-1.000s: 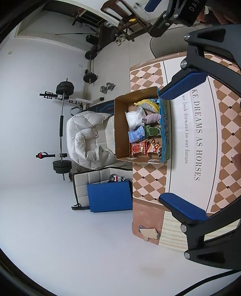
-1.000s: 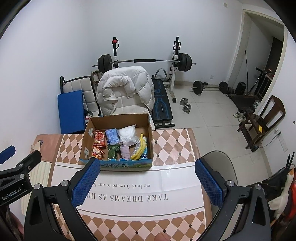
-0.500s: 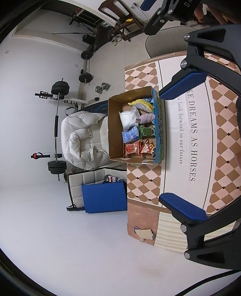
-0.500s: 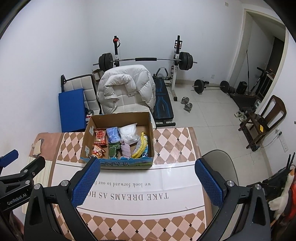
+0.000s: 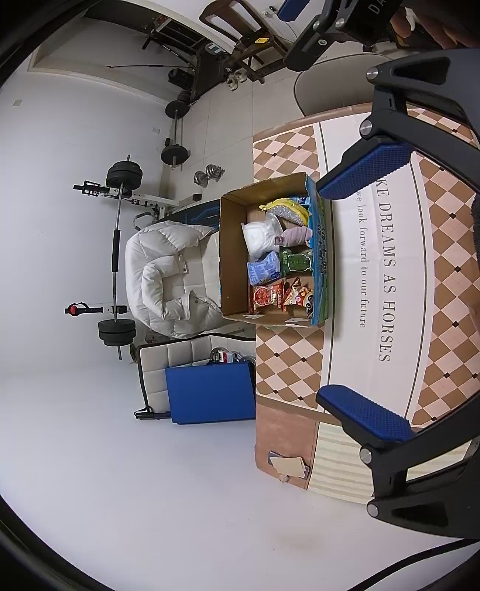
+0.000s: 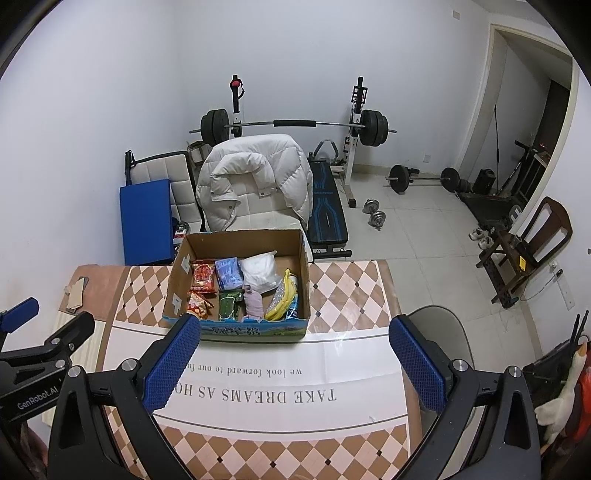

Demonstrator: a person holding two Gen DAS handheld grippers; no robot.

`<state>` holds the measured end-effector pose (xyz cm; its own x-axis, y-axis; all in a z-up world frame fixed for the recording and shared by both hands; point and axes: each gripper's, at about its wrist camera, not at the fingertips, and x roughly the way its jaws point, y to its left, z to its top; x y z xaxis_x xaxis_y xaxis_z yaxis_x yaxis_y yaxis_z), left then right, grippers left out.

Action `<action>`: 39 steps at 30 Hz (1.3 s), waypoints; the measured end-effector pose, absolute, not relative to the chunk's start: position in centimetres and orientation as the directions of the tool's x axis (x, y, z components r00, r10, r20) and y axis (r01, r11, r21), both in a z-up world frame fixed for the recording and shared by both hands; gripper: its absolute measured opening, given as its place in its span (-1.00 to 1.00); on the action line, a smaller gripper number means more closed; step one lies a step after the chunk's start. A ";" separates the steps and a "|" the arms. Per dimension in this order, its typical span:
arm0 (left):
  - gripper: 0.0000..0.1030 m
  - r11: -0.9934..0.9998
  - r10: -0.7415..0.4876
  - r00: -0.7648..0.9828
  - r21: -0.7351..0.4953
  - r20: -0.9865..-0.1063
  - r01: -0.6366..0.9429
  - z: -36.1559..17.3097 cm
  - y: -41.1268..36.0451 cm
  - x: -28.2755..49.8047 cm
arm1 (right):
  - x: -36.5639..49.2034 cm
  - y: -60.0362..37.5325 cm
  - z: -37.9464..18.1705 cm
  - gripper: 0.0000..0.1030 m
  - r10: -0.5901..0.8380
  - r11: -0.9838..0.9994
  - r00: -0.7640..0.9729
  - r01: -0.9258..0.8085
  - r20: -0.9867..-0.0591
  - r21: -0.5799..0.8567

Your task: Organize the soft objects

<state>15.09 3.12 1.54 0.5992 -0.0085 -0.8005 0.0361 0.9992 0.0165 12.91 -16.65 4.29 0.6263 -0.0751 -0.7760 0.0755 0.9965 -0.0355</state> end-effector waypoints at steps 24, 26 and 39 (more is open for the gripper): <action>1.00 0.999 -0.002 0.607 0.019 -0.795 0.028 2.5 2.6 15.1 | 13.0 -16.1 4.5 1.00 -0.065 0.997 0.623 0.066 -0.779 -0.030; 1.00 0.999 -0.003 0.606 0.019 -0.795 0.029 2.5 2.6 15.1 | 13.0 -16.0 4.6 1.00 -0.067 0.997 0.625 0.067 -0.778 -0.032; 1.00 0.999 0.000 0.607 0.020 -0.795 0.026 2.5 2.7 15.1 | 12.8 -16.1 4.9 1.00 -0.066 0.997 0.625 0.068 -0.778 -0.030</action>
